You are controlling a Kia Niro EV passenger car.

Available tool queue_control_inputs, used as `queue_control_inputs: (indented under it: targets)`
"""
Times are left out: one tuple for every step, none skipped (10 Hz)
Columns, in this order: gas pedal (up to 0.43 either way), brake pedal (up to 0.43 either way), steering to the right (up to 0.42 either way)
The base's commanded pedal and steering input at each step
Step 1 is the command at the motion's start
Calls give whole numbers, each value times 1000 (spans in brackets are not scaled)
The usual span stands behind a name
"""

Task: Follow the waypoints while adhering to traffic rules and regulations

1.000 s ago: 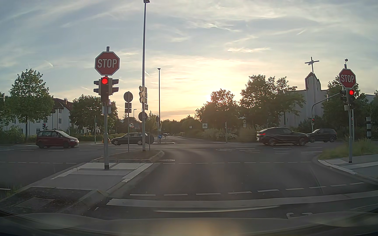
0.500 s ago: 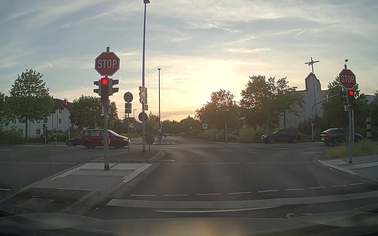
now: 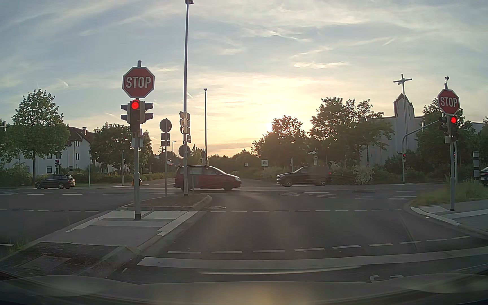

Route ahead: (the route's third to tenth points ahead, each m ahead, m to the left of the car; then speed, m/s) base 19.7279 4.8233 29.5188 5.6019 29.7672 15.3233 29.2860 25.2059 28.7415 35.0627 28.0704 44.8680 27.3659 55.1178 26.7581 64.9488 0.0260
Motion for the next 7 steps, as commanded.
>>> queue_control_inputs:
  targets:
    - [0, 433, 7]
    - [0, 433, 8]
    - [0, 433, 8]
    - [0, 433, 7]
    - [0, 433, 7]
    - [0, 433, 7]
    - [0, 427, 7]
